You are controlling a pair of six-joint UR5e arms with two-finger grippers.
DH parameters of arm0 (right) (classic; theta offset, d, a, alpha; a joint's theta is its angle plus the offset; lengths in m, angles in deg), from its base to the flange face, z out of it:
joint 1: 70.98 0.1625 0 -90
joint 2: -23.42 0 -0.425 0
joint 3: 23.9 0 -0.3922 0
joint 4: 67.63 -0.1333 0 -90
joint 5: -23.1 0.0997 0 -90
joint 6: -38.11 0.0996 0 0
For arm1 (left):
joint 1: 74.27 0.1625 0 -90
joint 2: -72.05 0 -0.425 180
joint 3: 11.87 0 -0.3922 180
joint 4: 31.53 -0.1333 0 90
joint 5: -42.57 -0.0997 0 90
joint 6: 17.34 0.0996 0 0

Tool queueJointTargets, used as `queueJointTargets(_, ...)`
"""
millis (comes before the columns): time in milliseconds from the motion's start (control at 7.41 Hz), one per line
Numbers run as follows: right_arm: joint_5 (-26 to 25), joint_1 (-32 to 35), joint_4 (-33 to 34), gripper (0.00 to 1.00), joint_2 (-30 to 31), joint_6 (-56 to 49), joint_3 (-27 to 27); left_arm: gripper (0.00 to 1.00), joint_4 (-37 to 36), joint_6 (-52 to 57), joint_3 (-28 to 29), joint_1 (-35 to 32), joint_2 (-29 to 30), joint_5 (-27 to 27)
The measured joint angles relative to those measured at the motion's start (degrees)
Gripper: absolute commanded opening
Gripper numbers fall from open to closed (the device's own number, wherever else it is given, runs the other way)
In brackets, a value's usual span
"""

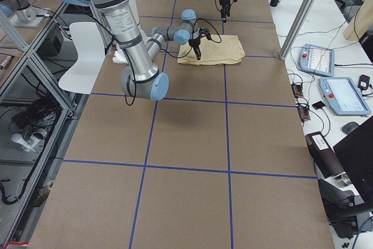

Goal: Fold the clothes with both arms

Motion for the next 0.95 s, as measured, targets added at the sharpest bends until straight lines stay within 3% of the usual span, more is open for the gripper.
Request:
queueJointTargets(135,-0.1,-0.2,0.0,0.31,0.0,0.0,0.0,1.0,0.0,0.0,0.0,0.0,0.0,0.0)
queueJointTargets(405,-0.3,-0.4,0.0,0.0,0.1,0.0,0.1,1.0,0.0,0.0,0.0,0.0,0.0,0.0)
queueJointTargets(945,-0.4,-0.2,-0.1,0.0,1.1,0.8,-1.6,1.0,0.1,0.0,0.0,0.0,0.0,0.0)
